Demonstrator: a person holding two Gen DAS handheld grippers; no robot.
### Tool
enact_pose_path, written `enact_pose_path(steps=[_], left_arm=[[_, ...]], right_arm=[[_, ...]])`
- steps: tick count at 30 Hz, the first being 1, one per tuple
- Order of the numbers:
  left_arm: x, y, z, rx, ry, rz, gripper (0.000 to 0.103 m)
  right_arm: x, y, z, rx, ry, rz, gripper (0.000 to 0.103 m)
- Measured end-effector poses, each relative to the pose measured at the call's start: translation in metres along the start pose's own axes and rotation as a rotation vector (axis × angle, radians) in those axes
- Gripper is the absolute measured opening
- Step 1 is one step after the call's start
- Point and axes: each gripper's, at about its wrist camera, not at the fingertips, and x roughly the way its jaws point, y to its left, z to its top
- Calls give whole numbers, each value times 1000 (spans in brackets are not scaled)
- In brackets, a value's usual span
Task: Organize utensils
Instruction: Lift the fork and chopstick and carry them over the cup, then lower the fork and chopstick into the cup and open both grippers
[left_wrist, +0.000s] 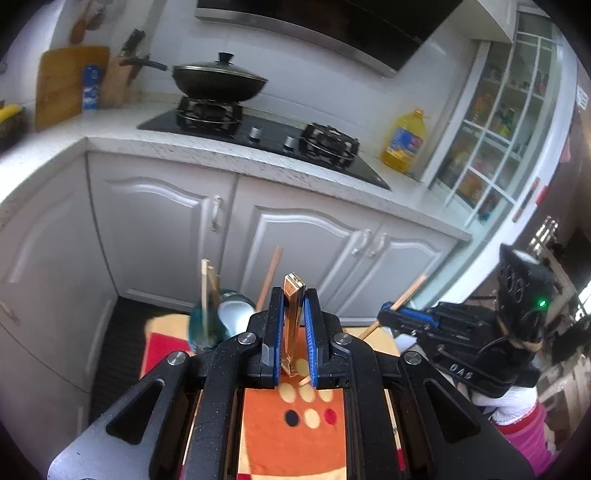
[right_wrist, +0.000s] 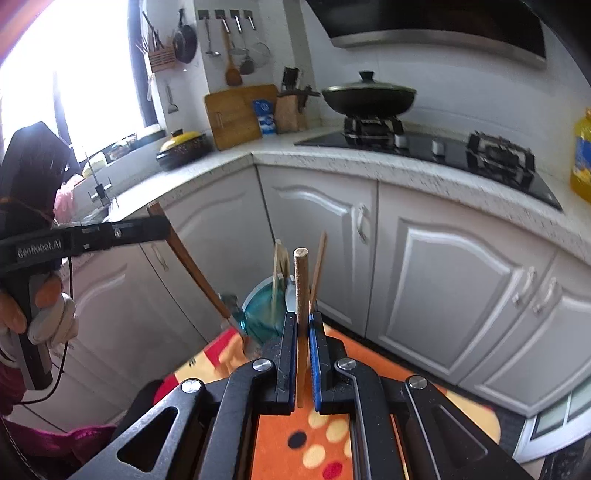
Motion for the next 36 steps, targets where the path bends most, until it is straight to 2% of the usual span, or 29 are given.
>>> enact_pose_path(steps=[10, 15, 20, 31, 36], left_arm=[[18, 36, 2, -19, 10, 83, 9], [36, 49, -4, -31, 30, 115, 9], [53, 55, -13, -22, 44, 162, 9], [90, 62, -31, -53, 113, 177, 9], [97, 65, -35, -84, 134, 173, 10]], right_arm=[[22, 19, 56, -50, -33, 45, 6], [45, 25, 66, -49, -23, 57, 6], [77, 24, 55, -29, 34, 77, 6], [139, -3, 12, 75, 172, 81, 6], [147, -19, 0, 154, 171, 94, 5]])
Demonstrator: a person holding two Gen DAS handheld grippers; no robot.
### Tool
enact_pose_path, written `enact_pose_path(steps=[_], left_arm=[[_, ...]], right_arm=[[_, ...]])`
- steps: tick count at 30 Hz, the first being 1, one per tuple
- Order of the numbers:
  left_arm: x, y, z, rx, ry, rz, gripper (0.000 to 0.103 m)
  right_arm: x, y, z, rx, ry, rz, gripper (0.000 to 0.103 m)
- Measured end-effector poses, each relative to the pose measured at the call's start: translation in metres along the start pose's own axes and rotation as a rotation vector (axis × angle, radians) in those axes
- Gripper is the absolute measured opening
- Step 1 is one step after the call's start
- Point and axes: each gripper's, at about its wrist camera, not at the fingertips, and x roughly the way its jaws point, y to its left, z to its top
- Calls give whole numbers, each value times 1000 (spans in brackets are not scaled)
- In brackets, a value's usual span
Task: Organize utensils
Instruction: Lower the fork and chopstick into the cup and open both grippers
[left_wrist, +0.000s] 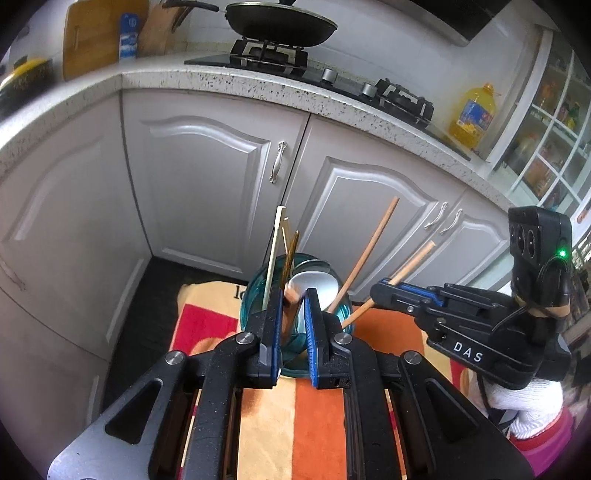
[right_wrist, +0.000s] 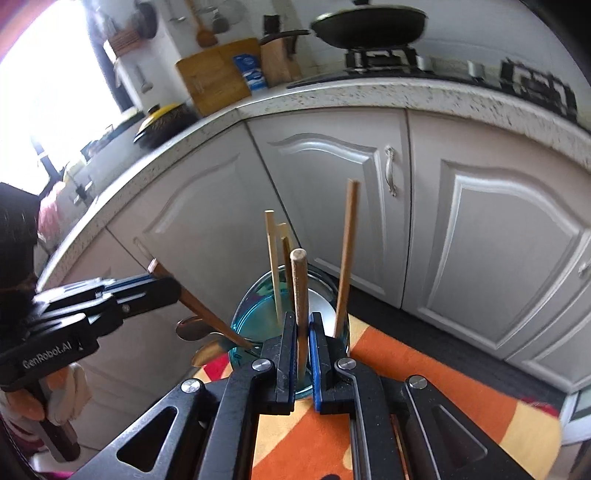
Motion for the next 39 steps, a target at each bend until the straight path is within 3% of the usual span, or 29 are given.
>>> enact_pose_path(steps=[2, 4, 5, 15, 19, 28, 33, 39], left_arm=[[-2, -1, 1, 2, -9, -6, 16], [-4, 0, 2, -7, -10, -19, 32], [-6, 0, 2, -14, -13, -27, 39], [-33, -2, -10, -16, -70, 16, 47], [-47, -7, -21, -10, -107, 63, 47], [-56, -24, -54, 16, -117, 85, 47], [-65, -34, -65, 54, -161, 120, 47], [-71, -39, -73, 51, -167, 119, 47]], right_arm=[[-3, -2, -2, 8, 0, -12, 16], [-10, -4, -5, 14, -9, -11, 32], [-14, -4, -6, 18, -13, -5, 32], [-42, -1, -35, 35, -49, -20, 34], [-51, 11, -48, 33, -76, -36, 39], [-57, 42, -64, 24, -116, -117, 40], [-65, 50, -72, 11, -119, -162, 41], [-78, 57, -77, 8, -139, -177, 41]])
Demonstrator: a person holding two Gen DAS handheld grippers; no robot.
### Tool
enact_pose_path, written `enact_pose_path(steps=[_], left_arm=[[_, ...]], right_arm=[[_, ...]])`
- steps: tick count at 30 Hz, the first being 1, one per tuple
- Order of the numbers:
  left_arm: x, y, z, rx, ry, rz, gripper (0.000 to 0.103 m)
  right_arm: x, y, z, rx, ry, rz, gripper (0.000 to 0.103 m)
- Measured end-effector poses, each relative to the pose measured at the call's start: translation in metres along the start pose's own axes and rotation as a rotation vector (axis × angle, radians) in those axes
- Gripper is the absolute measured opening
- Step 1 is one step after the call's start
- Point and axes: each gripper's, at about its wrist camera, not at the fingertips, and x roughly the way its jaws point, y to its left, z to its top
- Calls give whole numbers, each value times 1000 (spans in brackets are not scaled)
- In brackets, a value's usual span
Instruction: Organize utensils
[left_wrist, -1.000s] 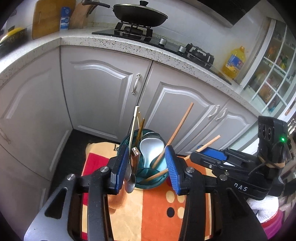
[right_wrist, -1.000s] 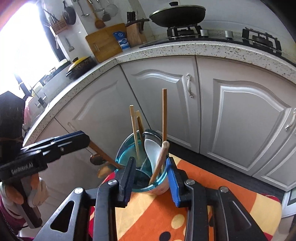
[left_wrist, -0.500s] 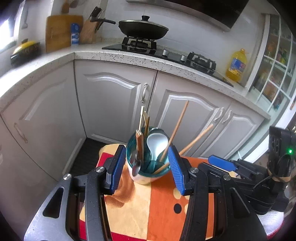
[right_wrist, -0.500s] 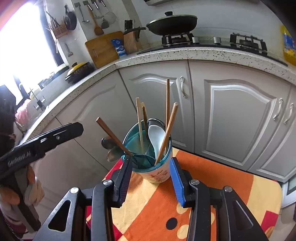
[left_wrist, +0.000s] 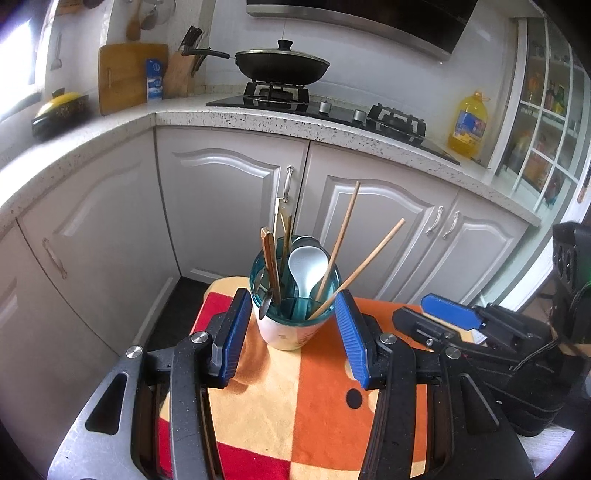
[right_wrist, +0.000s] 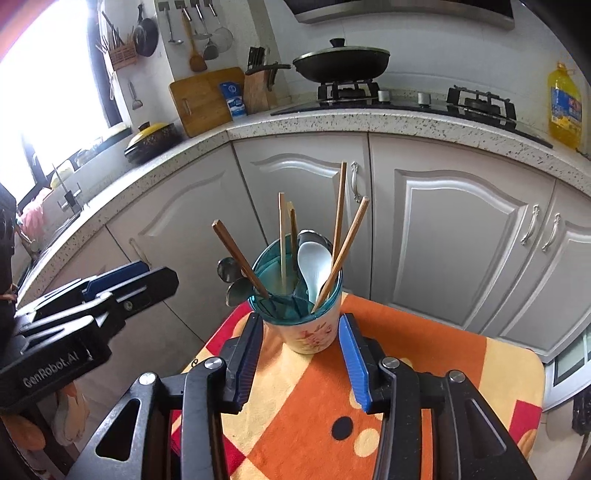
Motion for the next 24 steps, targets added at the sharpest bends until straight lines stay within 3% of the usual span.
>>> enact_pose_path(steps=[3, 7, 24], left_arm=[[-5, -4, -2, 14, -18, 39, 47], [-10, -6, -4, 14, -24, 36, 47], [-15, -10, -11, 34, -41, 108, 47]], right_arm=[[-7, 2, 0, -2, -20, -17, 42], [-15, 2, -2, 9, -40, -41, 52], [-17, 12, -7, -22, -43, -69, 52]])
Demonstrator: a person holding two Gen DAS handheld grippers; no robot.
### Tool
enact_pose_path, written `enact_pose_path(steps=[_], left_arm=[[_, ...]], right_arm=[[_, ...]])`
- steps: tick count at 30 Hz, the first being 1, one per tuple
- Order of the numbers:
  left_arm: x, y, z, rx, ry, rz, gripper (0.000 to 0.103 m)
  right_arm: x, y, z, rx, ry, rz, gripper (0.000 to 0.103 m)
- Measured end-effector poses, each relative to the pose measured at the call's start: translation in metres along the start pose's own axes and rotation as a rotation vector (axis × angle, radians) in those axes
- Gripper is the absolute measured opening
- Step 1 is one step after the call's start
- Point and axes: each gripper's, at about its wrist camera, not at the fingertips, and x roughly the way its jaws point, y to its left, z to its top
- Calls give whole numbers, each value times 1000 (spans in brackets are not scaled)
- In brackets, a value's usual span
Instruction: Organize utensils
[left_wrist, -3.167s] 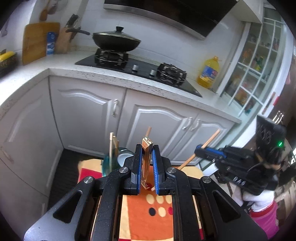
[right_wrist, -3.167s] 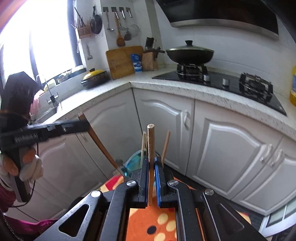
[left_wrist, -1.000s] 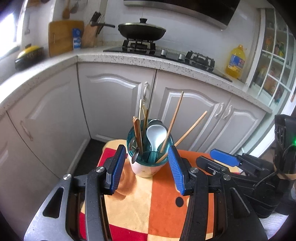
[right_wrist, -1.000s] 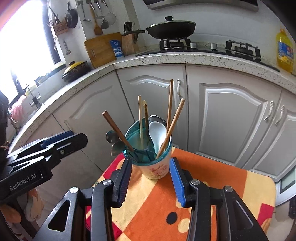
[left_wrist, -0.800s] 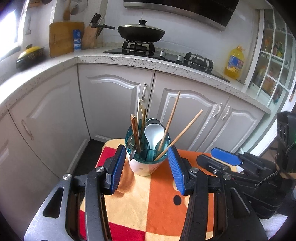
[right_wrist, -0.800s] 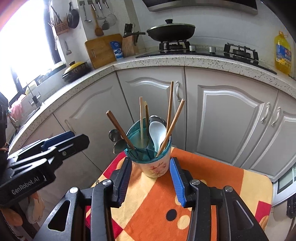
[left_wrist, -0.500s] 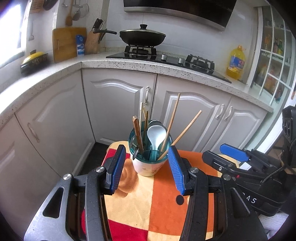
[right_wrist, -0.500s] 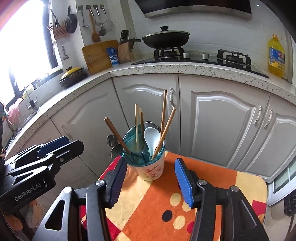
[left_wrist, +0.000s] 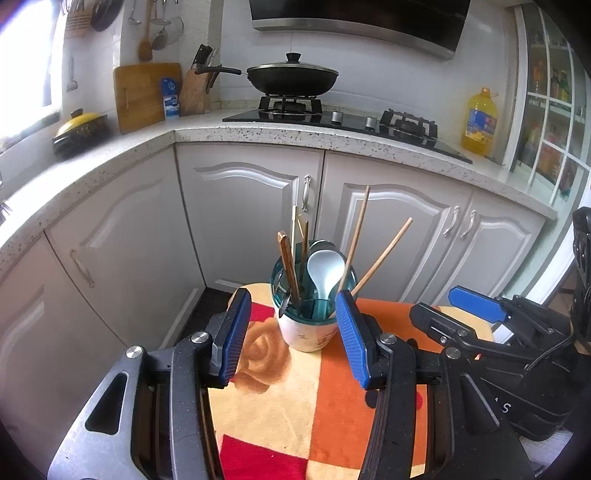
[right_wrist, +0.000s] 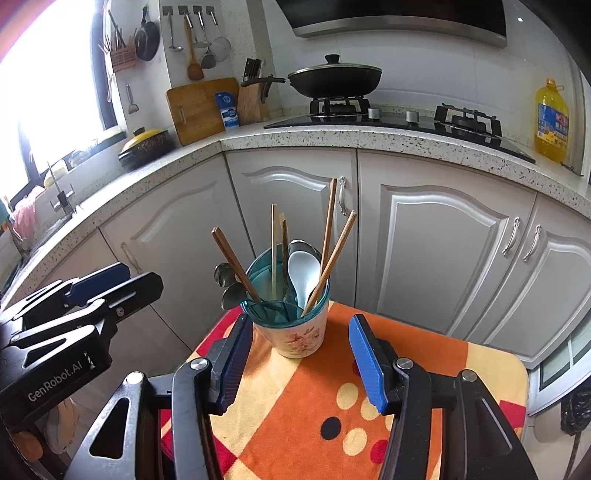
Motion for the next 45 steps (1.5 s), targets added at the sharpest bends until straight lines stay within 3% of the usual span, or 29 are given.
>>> enact_pose_path(steps=[45], left_arm=[[11, 10, 1, -28, 13, 28, 47]], right_arm=[[23, 10, 0, -32, 56, -7, 55]])
